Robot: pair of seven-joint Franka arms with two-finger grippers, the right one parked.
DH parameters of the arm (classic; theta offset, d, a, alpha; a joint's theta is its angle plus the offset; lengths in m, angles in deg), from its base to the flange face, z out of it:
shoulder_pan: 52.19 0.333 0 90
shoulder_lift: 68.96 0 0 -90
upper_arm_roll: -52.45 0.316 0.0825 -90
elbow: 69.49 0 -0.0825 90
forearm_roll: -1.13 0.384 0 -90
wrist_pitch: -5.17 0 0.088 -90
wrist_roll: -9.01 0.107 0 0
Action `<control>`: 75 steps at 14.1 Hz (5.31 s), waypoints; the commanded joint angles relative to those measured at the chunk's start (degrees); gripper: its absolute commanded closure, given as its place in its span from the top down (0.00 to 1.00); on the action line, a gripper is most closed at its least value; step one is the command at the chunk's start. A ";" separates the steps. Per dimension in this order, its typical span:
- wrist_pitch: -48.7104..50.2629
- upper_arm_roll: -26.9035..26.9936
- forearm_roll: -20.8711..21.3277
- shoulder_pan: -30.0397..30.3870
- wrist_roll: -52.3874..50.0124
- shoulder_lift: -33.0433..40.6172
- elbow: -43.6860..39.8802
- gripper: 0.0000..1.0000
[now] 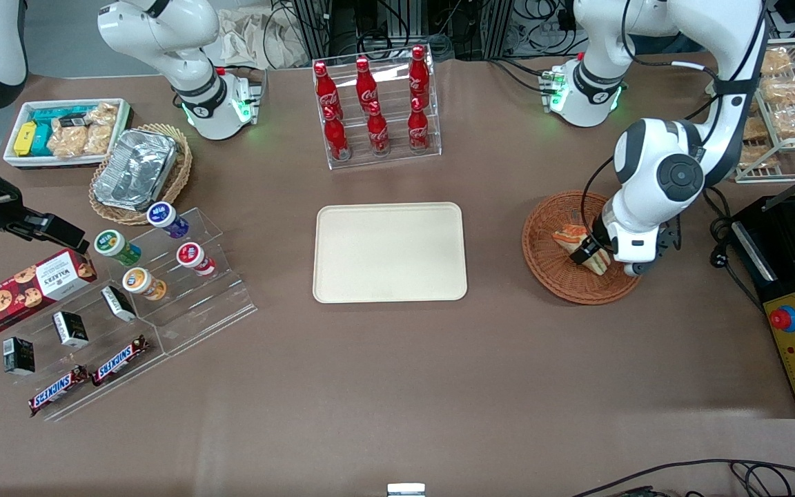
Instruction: Place sandwich from basket to tray
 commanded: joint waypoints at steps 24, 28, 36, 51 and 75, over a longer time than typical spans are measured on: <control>37.89 0.58 -0.34 -0.35 10.16 -0.12 -33.63 0.00; 43.98 -0.47 -0.25 -1.49 21.50 -0.39 -39.44 0.00; 40.92 -5.92 -0.42 -11.50 19.76 -4.07 -41.47 0.00; 5.59 -9.88 0.01 -21.36 13.86 -23.41 -32.95 0.00; 45.73 -8.92 8.81 10.17 61.51 3.04 -39.53 0.99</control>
